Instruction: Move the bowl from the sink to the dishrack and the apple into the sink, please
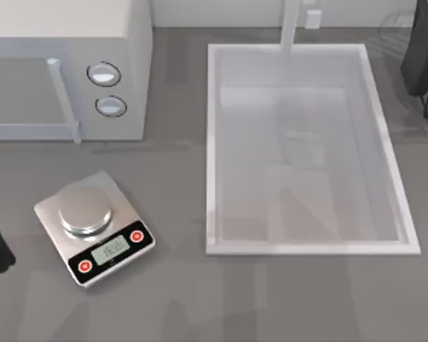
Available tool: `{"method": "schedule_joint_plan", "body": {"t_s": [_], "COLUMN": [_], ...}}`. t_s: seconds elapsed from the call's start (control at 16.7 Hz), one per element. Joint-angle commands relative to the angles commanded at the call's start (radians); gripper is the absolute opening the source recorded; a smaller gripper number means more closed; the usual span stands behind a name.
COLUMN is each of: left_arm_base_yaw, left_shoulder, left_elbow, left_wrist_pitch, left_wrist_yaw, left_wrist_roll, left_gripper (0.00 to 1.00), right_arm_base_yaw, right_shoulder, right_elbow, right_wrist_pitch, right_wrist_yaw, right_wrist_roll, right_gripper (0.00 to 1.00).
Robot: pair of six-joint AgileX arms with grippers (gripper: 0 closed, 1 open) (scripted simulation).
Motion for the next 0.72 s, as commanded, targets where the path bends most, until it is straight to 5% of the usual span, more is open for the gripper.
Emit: {"method": "schedule_joint_plan", "body": {"t_s": [0.72], "left_arm_base_yaw": [0.000], "left_shoulder": [0.000], "left_elbow": [0.000], "left_wrist_pitch": [0.000], "left_wrist_yaw": [0.000], "left_wrist_roll": [0.000], "left_gripper": [1.00], "right_arm_base_yaw": [0.084], "right_shoulder": [-0.603], "right_elbow": [-0.337], "right_wrist_pitch": [-0.287], "right_wrist_yaw": [0.121], "right_wrist_roll": [-0.005], "right_gripper": [1.00]}}
